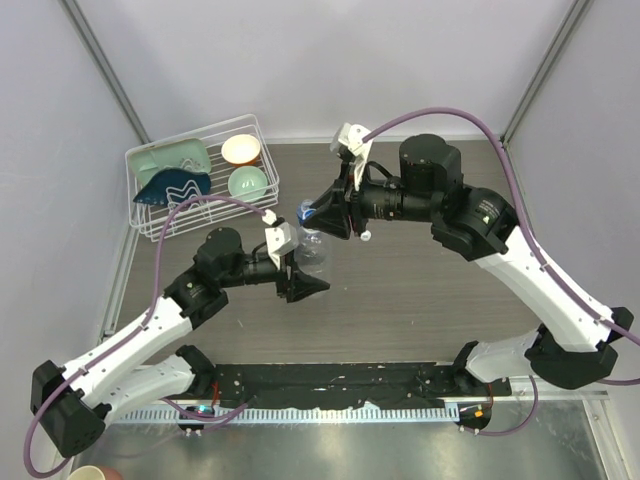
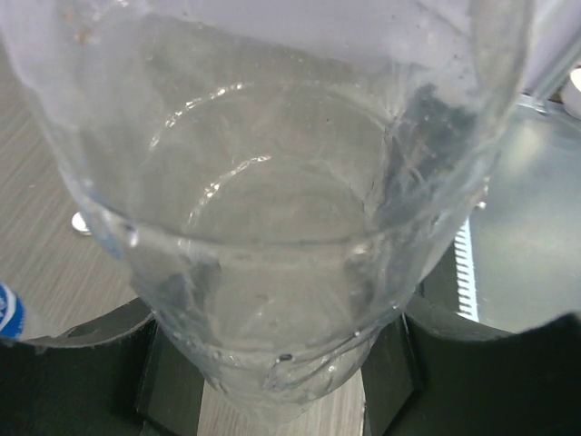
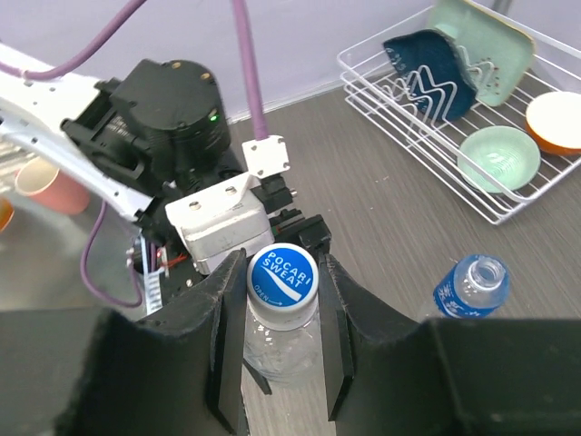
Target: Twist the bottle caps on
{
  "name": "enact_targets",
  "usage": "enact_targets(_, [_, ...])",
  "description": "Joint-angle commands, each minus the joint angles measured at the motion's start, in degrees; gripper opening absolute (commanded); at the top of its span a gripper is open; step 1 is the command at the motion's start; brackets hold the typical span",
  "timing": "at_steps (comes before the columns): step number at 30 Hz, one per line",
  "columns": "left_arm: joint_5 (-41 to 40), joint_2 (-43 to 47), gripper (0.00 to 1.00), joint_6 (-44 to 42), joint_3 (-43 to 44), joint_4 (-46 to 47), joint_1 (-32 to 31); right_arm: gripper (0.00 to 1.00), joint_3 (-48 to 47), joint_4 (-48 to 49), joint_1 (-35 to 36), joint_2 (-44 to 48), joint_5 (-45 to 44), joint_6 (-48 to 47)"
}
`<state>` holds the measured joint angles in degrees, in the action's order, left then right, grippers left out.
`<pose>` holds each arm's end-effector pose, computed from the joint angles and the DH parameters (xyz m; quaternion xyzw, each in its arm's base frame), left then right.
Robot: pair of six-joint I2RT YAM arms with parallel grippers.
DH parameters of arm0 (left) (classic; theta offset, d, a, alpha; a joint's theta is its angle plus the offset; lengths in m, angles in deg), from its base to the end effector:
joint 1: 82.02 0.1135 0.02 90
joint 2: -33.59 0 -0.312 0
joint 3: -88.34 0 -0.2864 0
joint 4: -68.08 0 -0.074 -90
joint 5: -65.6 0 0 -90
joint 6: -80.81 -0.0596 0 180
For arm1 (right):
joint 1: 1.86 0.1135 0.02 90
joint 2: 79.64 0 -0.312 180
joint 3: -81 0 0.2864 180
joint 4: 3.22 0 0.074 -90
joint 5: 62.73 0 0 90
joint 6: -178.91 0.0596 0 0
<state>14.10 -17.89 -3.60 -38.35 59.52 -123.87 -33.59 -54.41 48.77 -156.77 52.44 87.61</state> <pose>0.1479 -0.1823 0.3526 0.4277 0.6024 -0.4779 0.4751 0.1721 0.2496 0.5615 -0.4571 0.6313 0.4073 0.4762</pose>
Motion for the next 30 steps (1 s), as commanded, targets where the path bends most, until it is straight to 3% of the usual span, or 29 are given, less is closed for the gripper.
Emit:
enact_targets(1, [-7.90,1.56,0.00,-2.07,2.03,13.34,0.18,0.01,6.17,-0.81,0.87,1.18,-10.21,6.92])
enact_targets(7, [-17.75,1.39,0.00,-5.32,1.06,16.86,0.19,0.01,7.14,0.07,3.50,1.54,-15.93,9.82])
enact_targets(10, [-22.49,1.04,0.00,-7.86,1.33,16.60,0.27,0.01,5.73,-0.98,8.15,-0.57,-24.97,11.49])
enact_targets(15, [-27.51,0.60,0.00,-9.98,1.15,16.42,0.18,0.01,-0.49,-8.18,15.98,-8.54,-49.62,15.62])
enact_targets(18, [-28.92,0.51,0.00,-10.68,1.33,15.11,0.18,0.01,-4.11,-13.11,19.32,-11.72,-58.00,18.08])
enact_targets(25, [-33.66,0.59,0.00,-11.91,0.98,12.99,0.27,0.01,-10.70,-21.02,23.81,-18.05,-71.11,23.09])
enact_targets(30, [-33.67,0.51,0.00,-11.12,1.15,12.03,0.18,0.04,-14.83,-22.96,25.30,-20.26,-72.28,23.45])
